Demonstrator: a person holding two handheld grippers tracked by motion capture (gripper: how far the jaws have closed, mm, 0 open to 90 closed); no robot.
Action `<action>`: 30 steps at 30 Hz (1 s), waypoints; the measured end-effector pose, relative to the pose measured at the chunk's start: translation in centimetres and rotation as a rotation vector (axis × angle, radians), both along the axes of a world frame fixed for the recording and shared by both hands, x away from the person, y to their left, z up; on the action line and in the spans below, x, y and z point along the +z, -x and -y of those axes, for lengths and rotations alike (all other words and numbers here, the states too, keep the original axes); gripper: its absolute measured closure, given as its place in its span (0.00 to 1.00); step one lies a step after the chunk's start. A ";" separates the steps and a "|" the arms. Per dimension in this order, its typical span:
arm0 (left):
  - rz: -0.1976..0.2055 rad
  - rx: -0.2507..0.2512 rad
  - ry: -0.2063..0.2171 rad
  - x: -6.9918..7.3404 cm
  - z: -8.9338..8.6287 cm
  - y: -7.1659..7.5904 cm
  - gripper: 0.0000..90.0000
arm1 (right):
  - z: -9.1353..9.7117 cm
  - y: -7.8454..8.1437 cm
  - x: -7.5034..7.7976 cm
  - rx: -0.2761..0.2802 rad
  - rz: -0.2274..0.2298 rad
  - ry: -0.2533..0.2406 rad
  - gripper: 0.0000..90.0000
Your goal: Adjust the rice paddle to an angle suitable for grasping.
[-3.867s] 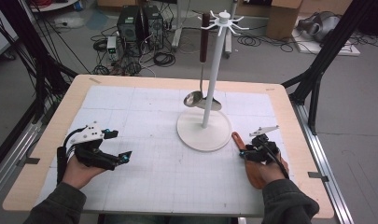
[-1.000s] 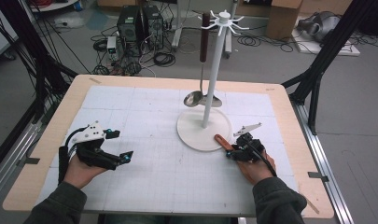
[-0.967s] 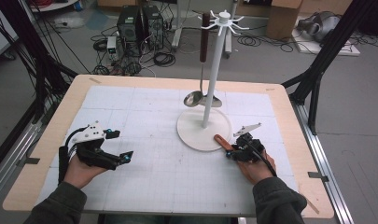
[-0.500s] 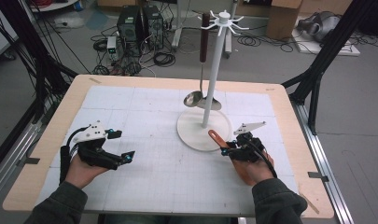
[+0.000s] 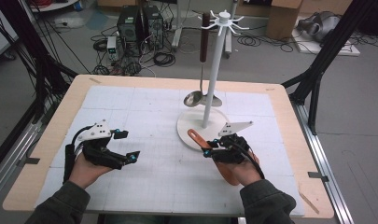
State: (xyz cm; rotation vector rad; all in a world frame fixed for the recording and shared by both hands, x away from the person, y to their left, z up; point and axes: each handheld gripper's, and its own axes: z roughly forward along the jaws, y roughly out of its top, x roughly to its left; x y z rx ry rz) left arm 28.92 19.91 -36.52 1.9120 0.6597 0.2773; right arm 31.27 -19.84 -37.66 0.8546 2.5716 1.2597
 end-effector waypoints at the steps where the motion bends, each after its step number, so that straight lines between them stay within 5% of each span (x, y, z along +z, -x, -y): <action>1: 0.002 -0.007 -0.001 0.1 0.2 0.0 0.12 | -0.3 0.1 0.1 0.008 0.001 -0.008 0.73; 21: -0.028 -0.129 0.010 1.0 4.6 -0.3 0.21 | -5.8 1.1 1.7 0.158 0.044 -0.072 0.73; 30: -0.074 -0.178 0.043 0.9 5.3 -0.8 0.35 | -7.7 1.8 1.4 0.189 0.069 -0.067 0.73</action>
